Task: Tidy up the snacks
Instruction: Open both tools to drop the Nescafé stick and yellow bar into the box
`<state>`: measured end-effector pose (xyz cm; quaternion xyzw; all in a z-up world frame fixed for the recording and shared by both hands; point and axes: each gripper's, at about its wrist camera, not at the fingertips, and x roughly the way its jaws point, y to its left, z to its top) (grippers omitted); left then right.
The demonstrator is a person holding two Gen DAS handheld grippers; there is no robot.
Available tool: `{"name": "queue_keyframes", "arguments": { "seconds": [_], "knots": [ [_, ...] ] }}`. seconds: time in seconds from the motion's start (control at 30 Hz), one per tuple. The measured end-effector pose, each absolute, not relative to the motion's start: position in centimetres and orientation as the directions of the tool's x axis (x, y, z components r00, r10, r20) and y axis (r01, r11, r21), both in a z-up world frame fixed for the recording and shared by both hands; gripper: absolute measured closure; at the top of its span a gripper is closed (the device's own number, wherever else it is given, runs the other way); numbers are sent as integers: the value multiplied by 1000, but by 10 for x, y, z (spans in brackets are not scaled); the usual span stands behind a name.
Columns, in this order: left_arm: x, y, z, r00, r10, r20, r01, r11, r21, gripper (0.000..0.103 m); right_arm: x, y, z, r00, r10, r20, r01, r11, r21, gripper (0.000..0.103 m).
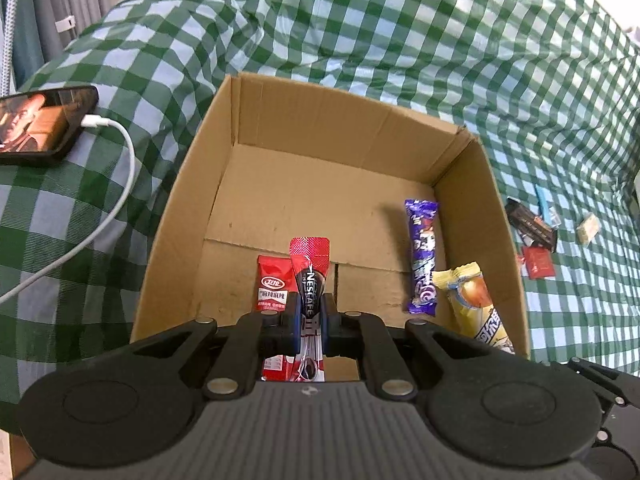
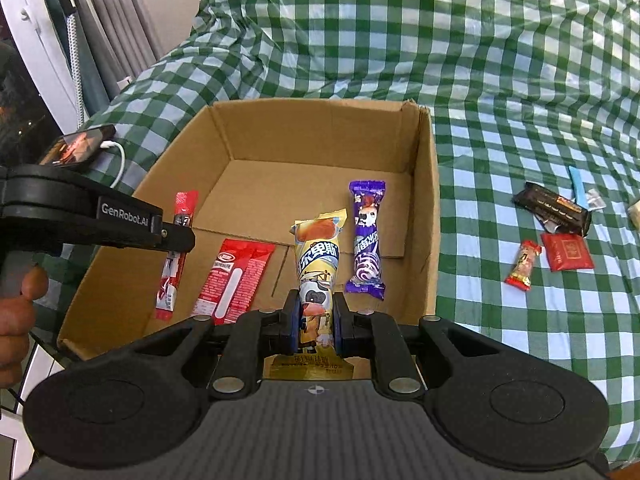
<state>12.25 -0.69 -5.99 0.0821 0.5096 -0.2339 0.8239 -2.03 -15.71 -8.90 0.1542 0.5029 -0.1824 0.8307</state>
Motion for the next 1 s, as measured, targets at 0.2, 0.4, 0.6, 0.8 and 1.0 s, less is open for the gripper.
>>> {"name": "queue_keyframes", "arguments": {
  "seconds": [0.2, 0.4, 0.6, 0.8, 1.0],
  "knots": [
    [130, -10, -71, 365, -274, -890, 465, 882, -81, 93, -15, -162, -98, 418, -143, -897, 462, 884, 74, 87],
    [127, -6, -69, 402, -218, -889, 467, 884, -6, 17, -12, -164, -97, 404, -157, -901, 483, 873, 64, 62],
    [96, 25, -47, 461, -199, -865, 441, 897, 29, 0, -22, -151, -80, 395, -137, -908, 468, 881, 71, 27],
    [51, 53, -41, 414, -182, -892, 400, 916, -1, 0, -53, -126, -58, 401, -122, -908, 459, 884, 84, 23],
    [15, 69, -18, 462, -192, -866, 381, 925, -2, 0, -77, -99, -29, 434, -161, -886, 442, 895, 54, 21]
  ]
}}
